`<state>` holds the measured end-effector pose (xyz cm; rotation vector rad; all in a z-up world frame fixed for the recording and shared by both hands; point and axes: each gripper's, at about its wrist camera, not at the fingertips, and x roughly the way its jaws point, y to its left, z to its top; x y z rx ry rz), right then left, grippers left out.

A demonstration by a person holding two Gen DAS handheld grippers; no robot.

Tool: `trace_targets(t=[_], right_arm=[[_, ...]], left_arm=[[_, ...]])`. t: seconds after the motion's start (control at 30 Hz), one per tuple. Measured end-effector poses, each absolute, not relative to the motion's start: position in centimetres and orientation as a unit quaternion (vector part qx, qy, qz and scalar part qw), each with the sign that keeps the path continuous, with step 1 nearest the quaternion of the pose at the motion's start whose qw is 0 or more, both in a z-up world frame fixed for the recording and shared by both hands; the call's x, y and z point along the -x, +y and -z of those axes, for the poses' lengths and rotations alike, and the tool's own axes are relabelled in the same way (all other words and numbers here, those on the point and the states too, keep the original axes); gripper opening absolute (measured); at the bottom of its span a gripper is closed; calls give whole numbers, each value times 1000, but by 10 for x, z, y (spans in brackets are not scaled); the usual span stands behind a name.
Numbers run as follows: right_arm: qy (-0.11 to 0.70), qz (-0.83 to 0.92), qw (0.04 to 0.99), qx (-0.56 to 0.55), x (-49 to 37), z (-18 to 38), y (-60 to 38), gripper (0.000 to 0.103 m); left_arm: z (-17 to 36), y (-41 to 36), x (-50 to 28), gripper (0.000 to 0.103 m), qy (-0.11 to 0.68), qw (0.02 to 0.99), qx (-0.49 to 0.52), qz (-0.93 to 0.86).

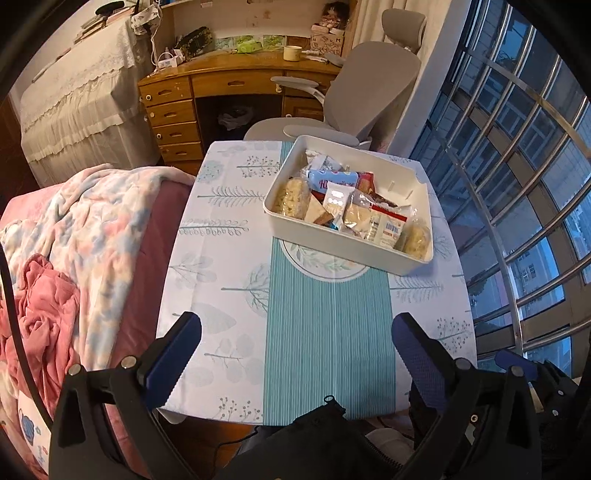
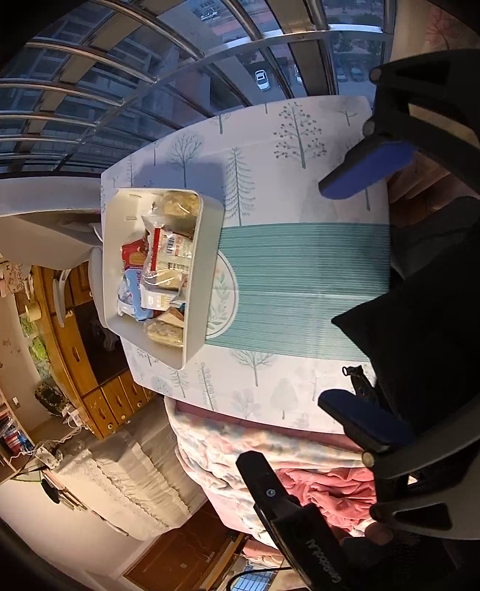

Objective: Organize snacks

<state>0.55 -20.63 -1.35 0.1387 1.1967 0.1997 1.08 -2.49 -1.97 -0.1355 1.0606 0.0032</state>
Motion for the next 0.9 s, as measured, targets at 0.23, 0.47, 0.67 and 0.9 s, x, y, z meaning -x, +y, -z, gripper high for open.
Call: trace_targets(t=[0.23,0.47,0.67,0.9], right_arm=[[553,-83,826,-74,-20,12,-204,103],[558,-84,822,-68,-28,15,-199,103],[567,-82,817,-69,-33,18,-199,103],[570,-82,814,-70,-35,21,-201,103]], left_arm=[[18,-15,-22,102,496,866,68,-1],[21,-13,-29,102,500,863,68,-1],[26,-14,-37,102,509,858,64,6],[27,-17,-40,102,509,859,61,7]])
